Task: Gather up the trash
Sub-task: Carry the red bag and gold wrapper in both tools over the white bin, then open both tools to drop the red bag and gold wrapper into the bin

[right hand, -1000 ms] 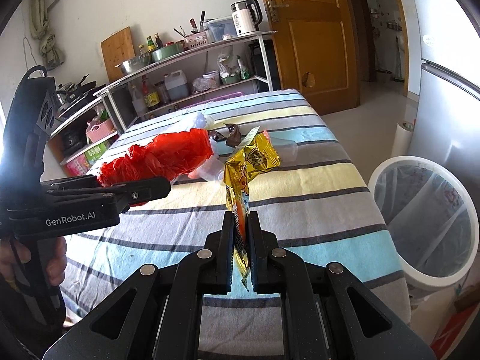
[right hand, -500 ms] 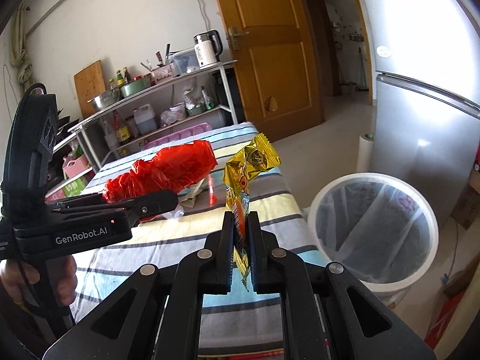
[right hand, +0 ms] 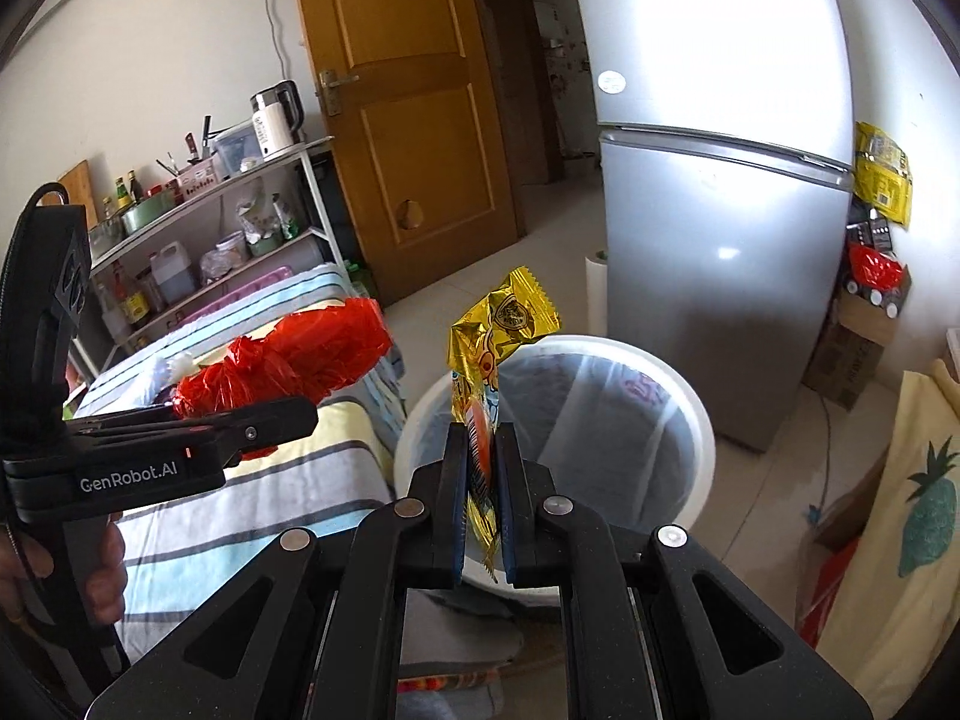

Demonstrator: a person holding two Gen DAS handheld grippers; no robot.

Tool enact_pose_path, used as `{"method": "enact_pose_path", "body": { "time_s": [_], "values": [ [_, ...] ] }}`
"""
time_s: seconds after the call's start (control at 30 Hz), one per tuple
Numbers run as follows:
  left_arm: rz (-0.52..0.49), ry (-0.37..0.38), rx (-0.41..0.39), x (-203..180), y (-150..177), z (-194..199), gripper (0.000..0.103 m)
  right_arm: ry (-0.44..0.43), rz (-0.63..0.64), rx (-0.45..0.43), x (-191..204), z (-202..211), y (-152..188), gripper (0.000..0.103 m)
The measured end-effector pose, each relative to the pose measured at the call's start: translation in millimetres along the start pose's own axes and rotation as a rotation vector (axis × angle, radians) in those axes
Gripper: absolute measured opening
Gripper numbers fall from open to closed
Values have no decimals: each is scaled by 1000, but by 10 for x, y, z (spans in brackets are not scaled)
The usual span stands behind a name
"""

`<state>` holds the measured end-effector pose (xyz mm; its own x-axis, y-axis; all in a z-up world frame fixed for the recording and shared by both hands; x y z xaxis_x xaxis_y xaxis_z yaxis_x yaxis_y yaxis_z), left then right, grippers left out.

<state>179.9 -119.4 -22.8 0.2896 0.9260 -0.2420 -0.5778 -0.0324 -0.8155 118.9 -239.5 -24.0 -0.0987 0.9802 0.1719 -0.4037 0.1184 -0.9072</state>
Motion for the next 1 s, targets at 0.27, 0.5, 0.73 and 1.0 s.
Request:
{"method": "enact_pose_path", "body": {
  "time_s": [0.27,0.5,0.73,1.0],
  "values": [
    [-8,9,122,-221,155,-594,55,59,-12,85,-345,-277,141,9],
    [-8,-25,168,-221,250,-858,55,101,-15,142,-519,-471,283,9],
    [-7,-28,177,-217,301,-945,69,121,-31,156,-607,-535,333,43],
    [-11,-47,137,-172,248,-764,69,132,-40,118,-579,-412,288,44]
  ]
}}
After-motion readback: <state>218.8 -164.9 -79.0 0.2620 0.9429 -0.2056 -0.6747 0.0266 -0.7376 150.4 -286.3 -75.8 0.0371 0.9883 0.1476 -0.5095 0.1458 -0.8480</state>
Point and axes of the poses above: each gripper's, at about its wrist camera, not at the fingertips, and z roughly against the way its jaws point, x to its left, y to its underside, the point moved 2 cm from there along -z, roughly the way its jaws point, and after that the axes turned 15 degrees about -x, right-handed, at the moved point
